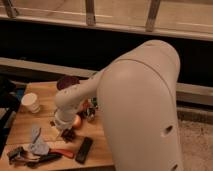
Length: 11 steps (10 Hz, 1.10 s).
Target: Place grapes in purple bowl
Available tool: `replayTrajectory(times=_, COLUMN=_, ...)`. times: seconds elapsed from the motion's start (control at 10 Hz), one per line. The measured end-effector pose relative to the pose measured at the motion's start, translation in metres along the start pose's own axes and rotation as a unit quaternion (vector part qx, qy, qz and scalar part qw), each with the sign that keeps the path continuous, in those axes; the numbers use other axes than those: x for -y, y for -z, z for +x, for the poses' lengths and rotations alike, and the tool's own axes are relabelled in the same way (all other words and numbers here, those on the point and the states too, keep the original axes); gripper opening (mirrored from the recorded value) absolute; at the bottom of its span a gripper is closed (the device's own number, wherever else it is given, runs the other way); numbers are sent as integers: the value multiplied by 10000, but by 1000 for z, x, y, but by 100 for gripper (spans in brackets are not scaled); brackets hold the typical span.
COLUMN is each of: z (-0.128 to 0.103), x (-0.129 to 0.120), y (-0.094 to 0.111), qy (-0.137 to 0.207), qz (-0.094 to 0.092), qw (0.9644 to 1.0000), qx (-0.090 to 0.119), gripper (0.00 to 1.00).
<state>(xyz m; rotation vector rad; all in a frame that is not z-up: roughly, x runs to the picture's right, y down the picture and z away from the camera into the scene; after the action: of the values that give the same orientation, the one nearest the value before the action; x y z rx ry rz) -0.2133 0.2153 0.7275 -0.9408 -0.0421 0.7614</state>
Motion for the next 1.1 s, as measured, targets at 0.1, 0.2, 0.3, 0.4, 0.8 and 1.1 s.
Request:
replayTrajectory(times=0.1, z=6, x=5, y=-10, qy=-67, qz=20, qw=9999, qx=-138, gripper=64)
replayTrajectory(times=0.2, z=11, x=9, y=-18, qy=-147, qz=37, qw=9996, qx=-228, gripper=64)
replayTrajectory(times=0.3, z=18, x=18, y=-22, qy=-239, qz=73, qw=9992, qx=-299, gripper=64)
replayTrajectory(times=0.4, z=23, x=25, y=-21, qy=-327, qz=123, qw=9989, qx=-314, gripper=64)
replayTrajectory(times=0.8, z=27, x=42, y=-10, qy=-486, qz=297, qw=9979, qx=-298, gripper=64)
replayTrajectory(times=1.1, z=19, x=37, y=-22, qy=-476, qz=201, qw=9983, qx=-283, gripper=64)
